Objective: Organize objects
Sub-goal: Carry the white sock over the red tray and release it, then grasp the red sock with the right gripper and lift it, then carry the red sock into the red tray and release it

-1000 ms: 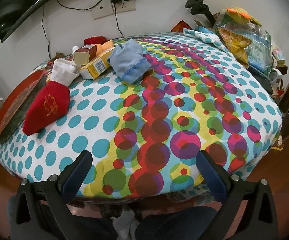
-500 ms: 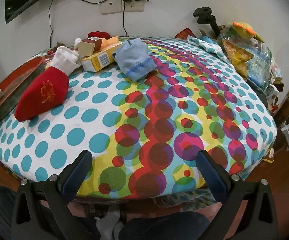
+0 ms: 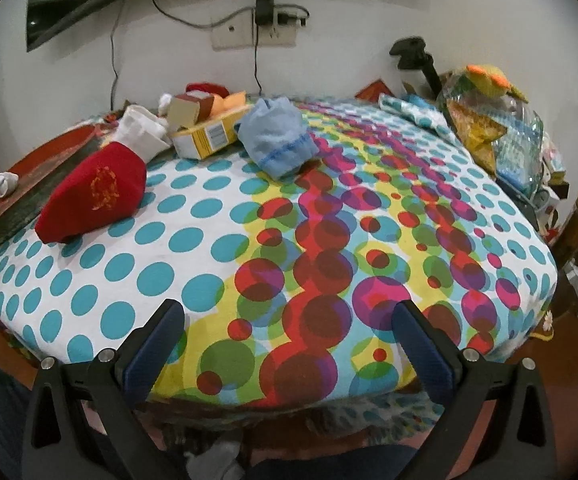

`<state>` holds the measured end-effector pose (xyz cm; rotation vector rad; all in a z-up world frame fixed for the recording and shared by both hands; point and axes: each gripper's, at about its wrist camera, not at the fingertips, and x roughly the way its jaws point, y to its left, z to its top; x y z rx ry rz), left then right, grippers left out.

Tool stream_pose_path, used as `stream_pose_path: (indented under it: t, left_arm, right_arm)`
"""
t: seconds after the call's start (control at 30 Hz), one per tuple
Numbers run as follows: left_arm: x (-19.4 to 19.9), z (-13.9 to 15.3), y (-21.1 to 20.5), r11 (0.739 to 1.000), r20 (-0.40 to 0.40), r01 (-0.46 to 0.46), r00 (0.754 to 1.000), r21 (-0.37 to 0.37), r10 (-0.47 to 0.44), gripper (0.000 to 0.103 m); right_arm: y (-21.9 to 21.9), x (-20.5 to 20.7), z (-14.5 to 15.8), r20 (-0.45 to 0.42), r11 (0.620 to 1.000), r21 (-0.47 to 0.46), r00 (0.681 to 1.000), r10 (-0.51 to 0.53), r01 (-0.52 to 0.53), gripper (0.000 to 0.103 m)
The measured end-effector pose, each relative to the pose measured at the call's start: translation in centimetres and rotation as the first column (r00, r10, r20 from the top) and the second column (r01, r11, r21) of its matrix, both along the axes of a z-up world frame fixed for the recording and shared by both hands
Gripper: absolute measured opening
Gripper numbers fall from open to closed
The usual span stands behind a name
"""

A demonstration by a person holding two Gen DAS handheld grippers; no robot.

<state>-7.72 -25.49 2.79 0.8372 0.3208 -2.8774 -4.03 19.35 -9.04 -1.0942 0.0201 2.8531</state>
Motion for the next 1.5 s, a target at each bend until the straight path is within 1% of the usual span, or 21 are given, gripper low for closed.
stream_pose_path:
  t: [0.03,0.1,0.13,0.2,0.3,0.33,0.4,0.47,0.5,0.57,0.6,0.63,0.67,0.7,0.73,0.8,1.03,1.17,1.27,1.37,1.5]
  left_arm:
    - [1.6,-0.9,0.5,1.000,0.003,0.007,1.000,0.023,-0.007,0.067]
    - [4.5,-3.1,1.6,0.997,0.026,0.001,1.000,0.080,-0.003,0.067]
    - [5.6,-4.0,2.0,0.994,0.038,-0.002,0.999,0.111,-0.002,0.067]
    - [7.5,-5.7,2.8,0.988,0.044,-0.003,0.999,0.151,-0.004,0.067]
    - [8.1,-6.6,4.4,0.991,0.047,0.037,0.998,0.127,-0.044,0.067]
    - [8.0,-6.5,4.9,0.991,0.045,0.062,0.997,0.118,-0.067,0.067]
    - [8.4,-6.0,5.7,0.990,-0.002,0.106,0.994,0.096,-0.106,0.067]
    - [8.9,-5.6,6.2,0.990,-0.030,0.126,0.992,0.067,-0.124,0.067]
    - [8.9,-5.6,6.1,0.988,-0.033,0.132,0.991,0.075,-0.130,0.067]
    - [8.9,-5.9,5.7,0.985,-0.026,0.134,0.991,0.106,-0.132,0.067]
    - [8.8,-6.0,5.6,0.984,-0.023,0.134,0.991,0.116,-0.132,0.067]
    - [8.8,-6.1,5.4,0.983,-0.021,0.134,0.991,0.126,-0.132,0.067]
    - [8.7,-6.1,5.2,0.981,-0.018,0.134,0.991,0.138,-0.133,0.067]
    - [8.7,-6.2,5.1,0.981,-0.015,0.131,0.991,0.143,-0.130,0.067]
    - [8.7,-6.2,5.1,0.981,-0.013,0.126,0.992,0.147,-0.125,0.067]
    - [8.6,-6.4,4.9,0.982,-0.004,0.117,0.993,0.147,-0.118,0.067]
    - [8.1,-7.0,4.7,0.987,0.037,0.095,0.994,0.132,-0.100,0.067]
    - [8.3,-6.8,4.4,0.987,0.024,0.080,0.996,0.136,-0.084,0.067]
    - [8.2,-6.9,4.2,0.987,0.036,0.074,0.996,0.140,-0.079,0.067]
    - [8.2,-6.9,4.1,0.988,0.034,0.062,0.997,0.139,-0.068,0.067]
    - [8.3,-6.7,3.6,0.989,0.027,0.041,0.999,0.140,-0.045,0.067]
  right_arm:
    - [0.0,0.1,0.0,-0.008,1.000,0.001,1.000,-0.001,0.001,0.103]
    - [-0.2,-0.4,0.5,0.049,0.999,-0.007,0.998,-0.032,0.032,0.103]
    - [-0.5,-0.7,0.8,0.061,0.999,-0.017,0.997,-0.044,0.045,0.103]
    - [-2.5,-1.1,2.1,0.021,0.999,-0.029,1.000,0.022,-0.022,0.103]
    - [-7.7,-2.8,3.1,0.019,0.990,0.063,0.992,0.123,-0.124,0.103]
    - [-9.1,-3.5,3.2,0.029,0.988,0.051,0.989,0.143,-0.144,0.103]
    - [-11.6,-5.1,3.7,0.016,0.980,-0.058,0.981,0.192,-0.191,0.102]
    - [-13.3,-6.5,3.8,0.005,0.976,-0.109,0.982,0.191,-0.189,0.101]
    - [-14.0,-7.2,3.6,0.019,0.977,-0.113,0.983,0.182,-0.179,0.101]
    - [-15.0,-9.1,2.8,0.072,0.984,-0.111,0.987,0.146,-0.137,0.091]
    - [-15.2,-9.7,2.5,0.091,0.985,-0.120,0.987,0.132,-0.121,0.076]
    - [-15.2,-10.3,2.2,0.113,0.986,-0.133,0.987,0.116,-0.101,0.063]
    - [-14.8,-10.9,1.9,0.130,0.987,-0.146,0.988,0.088,-0.069,0.056]
    - [-14.4,-11.2,1.9,0.124,0.988,-0.148,0.990,0.068,-0.049,0.035]
    - [-14.2,-11.4,2.0,0.119,0.987,-0.155,0.991,0.060,-0.041,0.026]
    - [-13.9,-11.8,2.6,0.113,0.981,-0.182,0.989,0.091,-0.069,0.021]
    - [-16.2,-13.0,7.8,0.009,0.978,-0.109,0.983,0.183,-0.181,0.021]
    - [-18.7,-13.8,10.9,-0.042,0.968,-0.063,0.970,0.240,-0.243,0.021]
    - [-20.9,-14.6,13.1,-0.069,0.959,-0.041,0.958,0.278,-0.281,0.021]
    - [-23.0,-15.2,14.6,-0.096,0.951,-0.009,0.947,0.306,-0.308,0.021]
    - [-25.7,-16.0,15.9,-0.102,0.938,0.015,0.933,0.345,-0.346,0.021]
